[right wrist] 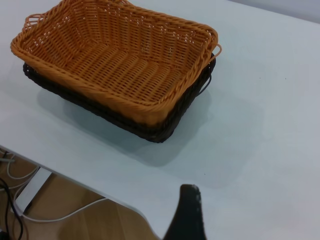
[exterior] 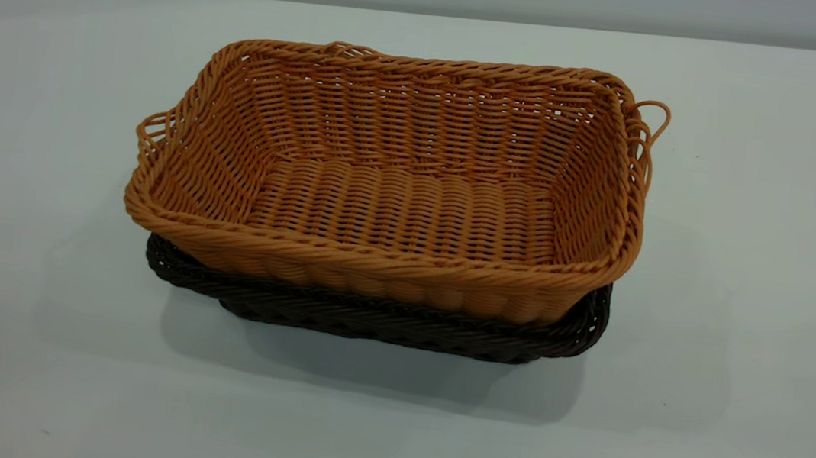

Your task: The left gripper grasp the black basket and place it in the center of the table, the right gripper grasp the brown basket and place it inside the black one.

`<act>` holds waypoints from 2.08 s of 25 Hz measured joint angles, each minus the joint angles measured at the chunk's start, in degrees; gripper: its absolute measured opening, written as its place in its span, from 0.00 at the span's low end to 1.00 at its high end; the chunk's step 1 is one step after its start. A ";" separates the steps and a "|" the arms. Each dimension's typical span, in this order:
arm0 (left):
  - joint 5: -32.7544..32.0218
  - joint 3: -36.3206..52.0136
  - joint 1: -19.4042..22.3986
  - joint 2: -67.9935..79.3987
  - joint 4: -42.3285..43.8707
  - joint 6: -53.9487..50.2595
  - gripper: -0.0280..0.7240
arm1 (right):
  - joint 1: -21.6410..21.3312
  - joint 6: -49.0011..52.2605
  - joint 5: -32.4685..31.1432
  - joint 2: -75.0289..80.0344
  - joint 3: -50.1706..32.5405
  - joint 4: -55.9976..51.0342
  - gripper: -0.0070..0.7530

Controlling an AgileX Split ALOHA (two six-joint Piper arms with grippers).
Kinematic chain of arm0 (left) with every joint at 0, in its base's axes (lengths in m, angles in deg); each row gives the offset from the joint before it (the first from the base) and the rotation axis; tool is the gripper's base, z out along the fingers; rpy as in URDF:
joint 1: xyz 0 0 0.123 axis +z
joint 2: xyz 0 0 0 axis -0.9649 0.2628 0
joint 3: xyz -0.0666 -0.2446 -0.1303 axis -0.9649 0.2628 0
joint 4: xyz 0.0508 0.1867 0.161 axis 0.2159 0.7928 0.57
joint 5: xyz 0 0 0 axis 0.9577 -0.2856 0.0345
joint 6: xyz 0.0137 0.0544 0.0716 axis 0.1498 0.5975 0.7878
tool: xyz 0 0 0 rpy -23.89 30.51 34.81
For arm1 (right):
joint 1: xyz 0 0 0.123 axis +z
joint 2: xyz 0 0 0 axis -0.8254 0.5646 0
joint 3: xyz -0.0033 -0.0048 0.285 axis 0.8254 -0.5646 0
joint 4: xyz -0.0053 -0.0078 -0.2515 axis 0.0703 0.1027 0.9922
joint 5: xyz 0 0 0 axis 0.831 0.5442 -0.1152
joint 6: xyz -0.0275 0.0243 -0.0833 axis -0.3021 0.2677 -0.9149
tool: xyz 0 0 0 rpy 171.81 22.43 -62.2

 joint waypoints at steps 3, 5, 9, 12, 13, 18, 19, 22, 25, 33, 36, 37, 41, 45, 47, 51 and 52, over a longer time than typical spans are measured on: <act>0.17 0.00 0.00 0.00 0.00 0.00 0.78 | 0.00 0.00 0.00 0.00 0.00 0.00 0.77; 0.22 0.00 0.00 0.00 0.00 0.00 0.78 | 0.00 0.00 0.00 0.00 0.00 0.00 0.77; 0.22 0.00 0.00 0.00 -0.02 0.00 0.78 | 0.00 0.00 0.00 0.00 0.00 -0.05 0.77; 0.33 0.00 0.00 -0.06 -0.02 0.00 0.78 | 0.00 0.04 0.00 0.00 0.00 -0.05 0.77; 0.33 0.00 0.06 -0.29 -0.02 0.00 0.78 | 0.00 0.04 0.00 0.00 0.00 -0.05 0.77; 0.49 0.00 4.06 -3.03 0.71 -0.37 0.78 | 0.00 0.04 0.00 0.00 0.00 -0.05 0.77; 0.49 0.00 4.83 -3.30 1.23 -0.93 0.78 | 0.00 0.04 0.00 0.00 0.00 -0.05 0.77; 0.50 0.00 5.97 -3.41 3.43 -4.08 0.78 | 0.00 0.04 0.00 0.00 0.00 -0.05 0.77; 0.50 0.00 5.97 -3.41 5.12 -6.12 0.78 | 0.00 0.04 0.00 0.00 0.00 -0.05 0.77; 0.54 0.05 5.97 -3.41 5.12 -7.04 0.78 | 0.00 0.04 0.00 0.00 0.00 -0.05 0.77; 0.54 0.05 5.97 -3.41 5.12 -7.04 0.78 | 0.00 0.04 0.00 0.00 0.00 -0.05 0.77; 0.54 0.05 5.97 -3.41 5.12 -7.04 0.78 | 0.00 0.04 0.00 0.00 0.00 -0.05 0.77; 0.54 0.05 5.97 -3.41 5.12 -7.04 0.78 | -1.67 0.04 0.00 0.00 0.00 -0.05 0.77; 0.54 0.05 5.97 -3.41 5.12 -7.04 0.78 | -8.49 0.04 0.00 0.00 0.00 0.23 0.77; 0.54 0.05 5.97 -3.41 5.12 -7.05 0.78 | -11.93 0.76 0.00 0.00 0.00 0.98 0.77; 0.54 0.05 5.97 -3.41 5.12 -7.05 0.78 | -15.86 5.02 0.22 0.00 0.00 4.14 0.77; 0.54 0.05 5.97 -3.41 5.12 -7.05 0.78 | -15.96 6.83 0.39 0.00 -0.12 5.21 0.77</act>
